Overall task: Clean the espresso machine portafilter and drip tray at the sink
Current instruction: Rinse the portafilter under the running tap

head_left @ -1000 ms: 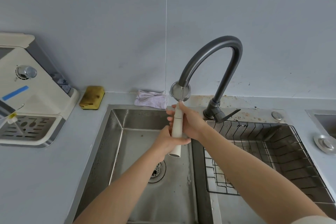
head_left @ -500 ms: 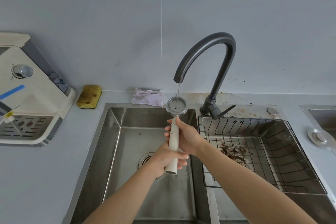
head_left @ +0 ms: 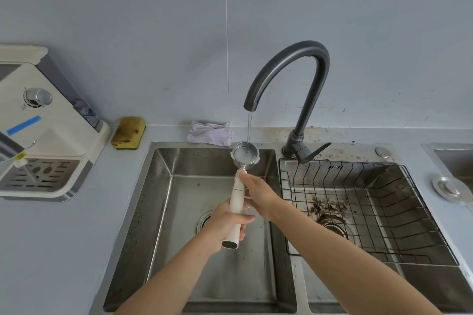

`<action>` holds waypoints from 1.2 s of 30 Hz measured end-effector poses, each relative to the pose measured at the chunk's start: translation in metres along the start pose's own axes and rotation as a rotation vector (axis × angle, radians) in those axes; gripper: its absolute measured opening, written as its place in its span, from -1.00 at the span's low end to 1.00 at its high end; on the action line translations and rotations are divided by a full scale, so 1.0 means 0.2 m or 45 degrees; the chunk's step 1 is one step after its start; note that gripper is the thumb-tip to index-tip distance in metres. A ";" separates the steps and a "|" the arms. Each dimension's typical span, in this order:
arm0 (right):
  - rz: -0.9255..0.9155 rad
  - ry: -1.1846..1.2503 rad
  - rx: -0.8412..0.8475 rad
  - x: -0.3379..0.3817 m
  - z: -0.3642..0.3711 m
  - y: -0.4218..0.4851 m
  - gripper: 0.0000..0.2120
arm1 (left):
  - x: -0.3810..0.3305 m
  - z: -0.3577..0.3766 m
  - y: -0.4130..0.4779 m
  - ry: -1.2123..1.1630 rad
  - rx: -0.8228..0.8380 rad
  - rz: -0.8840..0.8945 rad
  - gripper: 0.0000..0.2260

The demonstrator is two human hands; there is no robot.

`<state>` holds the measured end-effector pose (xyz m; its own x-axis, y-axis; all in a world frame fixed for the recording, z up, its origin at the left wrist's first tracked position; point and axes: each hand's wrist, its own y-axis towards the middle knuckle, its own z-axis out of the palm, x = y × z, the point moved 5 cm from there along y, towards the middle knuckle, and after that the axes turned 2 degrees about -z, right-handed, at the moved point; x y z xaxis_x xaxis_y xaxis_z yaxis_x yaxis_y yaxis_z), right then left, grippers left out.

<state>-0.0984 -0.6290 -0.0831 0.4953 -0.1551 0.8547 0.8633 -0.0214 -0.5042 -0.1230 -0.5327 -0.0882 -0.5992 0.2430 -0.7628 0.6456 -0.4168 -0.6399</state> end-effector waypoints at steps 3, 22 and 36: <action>-0.036 -0.054 -0.002 0.01 0.00 0.00 -0.70 | -0.01 0.00 0.00 0.016 0.001 0.026 -0.78; -0.034 -0.255 -0.494 0.14 -0.43 -0.10 -0.47 | -0.02 -0.02 0.04 0.068 -0.035 0.038 -0.73; -0.053 0.091 -0.620 0.31 -0.67 -0.12 -0.27 | -0.06 -0.03 0.06 0.142 -0.063 0.051 -0.76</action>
<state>-0.1019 -0.7706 -0.0340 0.4389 -0.2114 0.8733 0.7283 -0.4855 -0.4835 -0.1042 -0.5359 -0.0874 -0.5178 0.3240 -0.7918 0.6922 -0.3852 -0.6103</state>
